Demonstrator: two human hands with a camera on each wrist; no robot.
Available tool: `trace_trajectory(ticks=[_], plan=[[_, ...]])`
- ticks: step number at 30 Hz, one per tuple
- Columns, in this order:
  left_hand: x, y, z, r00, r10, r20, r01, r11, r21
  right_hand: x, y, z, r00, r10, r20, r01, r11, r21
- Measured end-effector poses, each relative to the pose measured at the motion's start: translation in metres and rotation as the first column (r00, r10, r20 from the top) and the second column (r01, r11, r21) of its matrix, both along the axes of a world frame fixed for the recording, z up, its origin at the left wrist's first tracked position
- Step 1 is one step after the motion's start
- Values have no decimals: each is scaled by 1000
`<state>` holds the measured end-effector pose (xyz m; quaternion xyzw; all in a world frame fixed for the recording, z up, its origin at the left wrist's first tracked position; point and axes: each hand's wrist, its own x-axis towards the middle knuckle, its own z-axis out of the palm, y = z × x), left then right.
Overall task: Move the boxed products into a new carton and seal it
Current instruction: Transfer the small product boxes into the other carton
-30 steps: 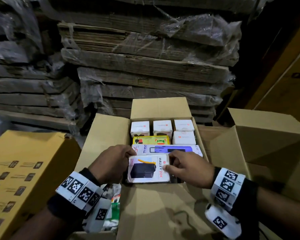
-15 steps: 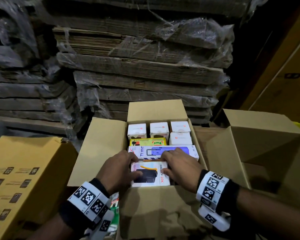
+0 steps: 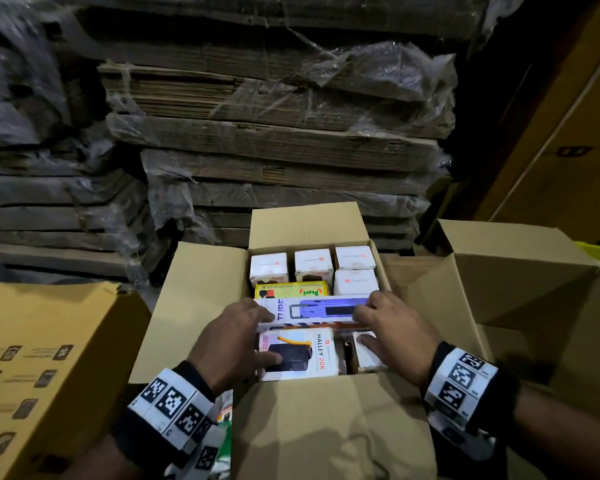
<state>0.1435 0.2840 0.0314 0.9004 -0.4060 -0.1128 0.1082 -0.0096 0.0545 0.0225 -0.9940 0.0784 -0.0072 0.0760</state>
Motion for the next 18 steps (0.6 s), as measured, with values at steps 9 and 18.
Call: trace_trajectory(ticks=[9,18], plan=[[-4,-7,-3,1000,20,14,-20,1000,6,-7,-2,-11,1000,12,26,-13,999,32],[-11,-27,19,997,-2,-81,-8,992,-128,-19,-15,2,985,-107,137,68,962,265]])
